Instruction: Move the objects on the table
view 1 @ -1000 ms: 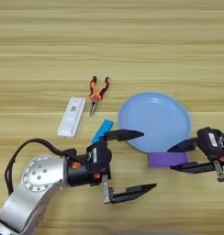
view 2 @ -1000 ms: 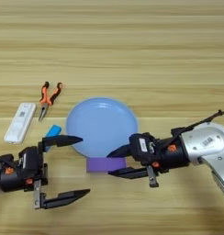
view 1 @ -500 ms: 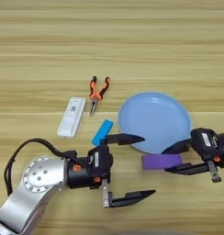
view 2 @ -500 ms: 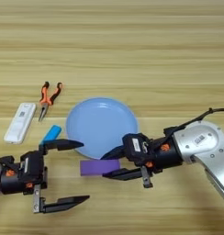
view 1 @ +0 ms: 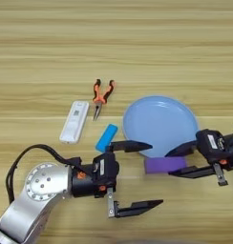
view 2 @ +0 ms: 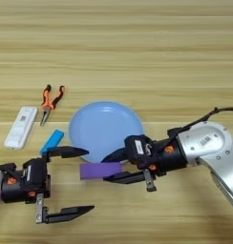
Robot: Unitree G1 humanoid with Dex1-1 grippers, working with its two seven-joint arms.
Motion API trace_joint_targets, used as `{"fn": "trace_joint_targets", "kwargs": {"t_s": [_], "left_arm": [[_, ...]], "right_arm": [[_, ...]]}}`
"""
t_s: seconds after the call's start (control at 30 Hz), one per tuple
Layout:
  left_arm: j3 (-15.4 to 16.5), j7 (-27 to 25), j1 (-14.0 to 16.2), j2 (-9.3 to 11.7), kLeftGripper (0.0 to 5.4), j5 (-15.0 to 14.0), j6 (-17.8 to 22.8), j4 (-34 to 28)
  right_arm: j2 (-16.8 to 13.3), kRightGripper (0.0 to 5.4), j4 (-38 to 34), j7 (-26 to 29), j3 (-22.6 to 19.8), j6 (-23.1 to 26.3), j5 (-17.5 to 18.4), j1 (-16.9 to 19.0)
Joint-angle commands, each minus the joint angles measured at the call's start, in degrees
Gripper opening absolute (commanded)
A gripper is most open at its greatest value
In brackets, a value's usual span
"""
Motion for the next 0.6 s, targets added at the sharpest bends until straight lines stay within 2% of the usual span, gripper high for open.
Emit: {"fn": "trace_joint_targets", "kwargs": {"t_s": [0.03,0.17,0.6], "left_arm": [[-0.08,-0.54,-0.62,0.76,5.22,0.68,-0.32,-0.42],[-0.17,-0.78,-0.54,0.94,5.0,0.71,-0.43,-0.54],[0.02,-0.9,-0.41,1.01,3.78,0.5,-0.33,-0.91]], "right_arm": [[0.16,1.43,-0.76,-0.54,0.06,0.8,0.29,-1.64],[0.61,1.43,-0.78,-0.75,0.38,1.01,0.2,-1.79],[0.89,1.43,-0.86,-1.2,0.71,1.1,0.47,-2.14]]}}
